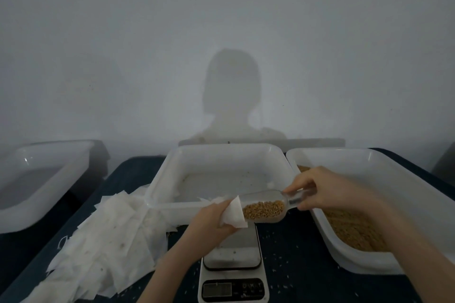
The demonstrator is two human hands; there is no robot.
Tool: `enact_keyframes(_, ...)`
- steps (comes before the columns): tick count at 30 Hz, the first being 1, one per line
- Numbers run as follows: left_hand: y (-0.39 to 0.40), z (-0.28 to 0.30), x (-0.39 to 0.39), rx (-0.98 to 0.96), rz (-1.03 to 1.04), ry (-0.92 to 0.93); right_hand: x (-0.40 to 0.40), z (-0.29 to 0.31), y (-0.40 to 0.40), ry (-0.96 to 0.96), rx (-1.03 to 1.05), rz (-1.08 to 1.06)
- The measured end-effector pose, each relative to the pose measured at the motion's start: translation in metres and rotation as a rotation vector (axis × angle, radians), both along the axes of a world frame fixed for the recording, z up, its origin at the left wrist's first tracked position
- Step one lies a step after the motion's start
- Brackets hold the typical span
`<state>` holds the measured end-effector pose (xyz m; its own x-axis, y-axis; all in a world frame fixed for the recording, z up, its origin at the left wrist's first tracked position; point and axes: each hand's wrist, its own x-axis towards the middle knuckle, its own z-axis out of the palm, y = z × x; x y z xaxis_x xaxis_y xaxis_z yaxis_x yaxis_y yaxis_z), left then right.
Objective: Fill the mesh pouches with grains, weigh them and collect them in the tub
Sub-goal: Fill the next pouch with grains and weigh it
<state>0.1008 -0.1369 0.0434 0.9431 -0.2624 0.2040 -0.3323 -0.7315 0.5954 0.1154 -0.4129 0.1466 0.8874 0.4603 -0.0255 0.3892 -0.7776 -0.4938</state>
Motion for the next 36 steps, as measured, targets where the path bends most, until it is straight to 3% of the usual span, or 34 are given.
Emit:
enact_keyframes(4, 0.001, -0.004, -0.003, -0.037, 0.013, 0.058, 0.001, 0.001, 0.008, -0.01, -0.035, 0.009)
enact_keyframes(10, 0.001, -0.006, -0.005, -0.05, 0.028, 0.046, -0.005, 0.013, 0.021, -0.143, -0.254, 0.075)
enact_keyframes(14, -0.008, -0.008, -0.005, -0.074, 0.057, 0.043, -0.015, 0.018, 0.037, -0.374, -0.476, 0.062)
enact_keyframes(18, -0.024, -0.015, -0.004, -0.246, 0.076, 0.08, -0.02, 0.018, 0.055, -0.679, -0.666, 0.076)
enact_keyframes(26, -0.041, -0.02, -0.001, -0.416, 0.16, 0.083, -0.015, 0.027, 0.076, -1.066, -0.708, 0.122)
enact_keyframes(30, -0.041, -0.021, 0.004, -0.445, 0.183, 0.079, -0.005, 0.03, 0.078, -0.91, -0.777, 0.082)
enact_keyframes(36, -0.043, -0.022, 0.013, -0.415, 0.202, 0.055, 0.01, 0.027, 0.072, -0.945, -0.76, 0.075)
